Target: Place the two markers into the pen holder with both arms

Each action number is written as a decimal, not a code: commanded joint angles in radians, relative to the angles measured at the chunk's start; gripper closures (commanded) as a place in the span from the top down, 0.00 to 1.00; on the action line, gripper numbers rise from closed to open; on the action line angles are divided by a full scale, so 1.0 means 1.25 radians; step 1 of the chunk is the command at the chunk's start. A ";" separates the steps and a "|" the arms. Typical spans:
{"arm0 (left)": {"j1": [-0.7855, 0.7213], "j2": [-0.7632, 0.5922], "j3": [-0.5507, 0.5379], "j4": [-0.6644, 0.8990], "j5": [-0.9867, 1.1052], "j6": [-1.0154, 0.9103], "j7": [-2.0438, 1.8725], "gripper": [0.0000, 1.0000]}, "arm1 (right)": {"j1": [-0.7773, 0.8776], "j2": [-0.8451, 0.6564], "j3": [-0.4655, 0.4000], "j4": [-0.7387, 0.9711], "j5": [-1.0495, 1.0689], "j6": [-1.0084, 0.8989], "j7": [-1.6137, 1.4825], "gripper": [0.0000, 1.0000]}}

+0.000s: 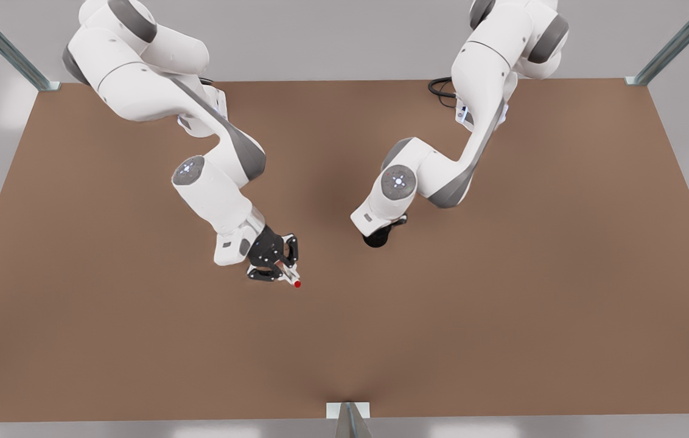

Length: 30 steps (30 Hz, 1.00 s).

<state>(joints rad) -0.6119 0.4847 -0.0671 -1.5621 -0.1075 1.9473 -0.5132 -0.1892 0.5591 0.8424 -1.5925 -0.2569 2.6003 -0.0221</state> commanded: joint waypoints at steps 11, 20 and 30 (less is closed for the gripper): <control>0.388 -0.066 0.010 0.171 0.133 -0.363 0.404 1.00 | 0.138 0.033 -0.009 -0.067 -0.012 0.396 0.509 0.21; 0.413 -0.178 0.014 0.193 0.131 -0.397 0.469 1.00 | 0.365 0.031 -0.158 -0.027 -0.012 0.516 0.509 0.21; 0.405 -0.178 0.014 0.192 0.131 -0.397 0.469 1.00 | 0.494 0.088 -0.329 -0.071 -0.057 0.687 0.501 0.21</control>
<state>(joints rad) -0.1057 0.2633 -0.0490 -1.3228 0.0555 1.4602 -0.1002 0.4206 0.6651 0.4425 -1.6731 -0.3100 3.3594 0.4808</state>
